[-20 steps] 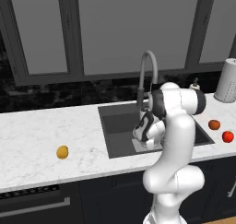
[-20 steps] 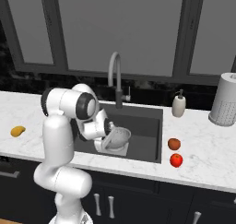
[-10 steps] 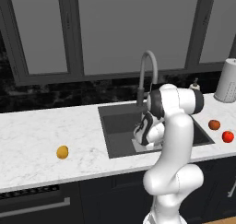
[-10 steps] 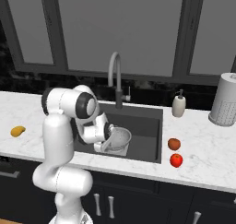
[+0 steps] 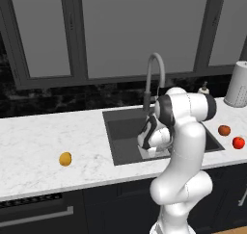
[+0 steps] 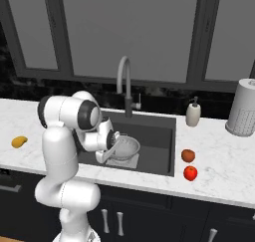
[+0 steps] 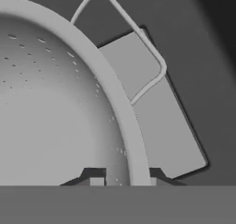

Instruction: Put the colander in the sink, put the mango, orange, apple in the colander, and turn on the sink faucet and pour water over the colander.

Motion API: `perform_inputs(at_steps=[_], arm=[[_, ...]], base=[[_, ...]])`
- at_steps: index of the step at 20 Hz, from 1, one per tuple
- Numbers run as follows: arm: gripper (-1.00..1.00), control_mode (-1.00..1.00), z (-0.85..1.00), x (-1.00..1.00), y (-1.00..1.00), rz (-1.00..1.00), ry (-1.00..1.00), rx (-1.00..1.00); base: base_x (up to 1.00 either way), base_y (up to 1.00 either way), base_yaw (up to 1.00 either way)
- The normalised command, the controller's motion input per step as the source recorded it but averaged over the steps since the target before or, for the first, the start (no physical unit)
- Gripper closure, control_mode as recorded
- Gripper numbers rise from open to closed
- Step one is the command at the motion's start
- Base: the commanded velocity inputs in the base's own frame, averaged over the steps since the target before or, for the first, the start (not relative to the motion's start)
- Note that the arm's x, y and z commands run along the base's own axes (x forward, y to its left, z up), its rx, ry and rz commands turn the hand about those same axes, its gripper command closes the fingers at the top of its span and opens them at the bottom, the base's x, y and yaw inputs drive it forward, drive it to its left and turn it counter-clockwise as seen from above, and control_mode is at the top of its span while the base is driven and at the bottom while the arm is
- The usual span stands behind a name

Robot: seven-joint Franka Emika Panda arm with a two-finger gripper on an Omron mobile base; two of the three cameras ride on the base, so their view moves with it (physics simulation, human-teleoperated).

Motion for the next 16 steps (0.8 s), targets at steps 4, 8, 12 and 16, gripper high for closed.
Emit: perform_inputs(at_steps=[4, 8, 12, 16], arm=[[1.00, -1.00, -0.19, -0.29, 0.31, -0.25, -0.03, 0.02], [1.00, -1.00, -0.31, -0.26, 0.23, -0.28, 0.00, 0.01], [1.00, -1.00, -0.41, -0.21, 0.33, -0.27, 0.00, 0.00], [-1.00, -1.00, -0.47, -0.28, 0.53, -0.27, 0.00, 0.00]], base=[[0.00, 0.00, 0.00], [0.00, 0.00, 0.00], [0.00, 0.00, 0.00], [0.00, 0.00, 0.00]])
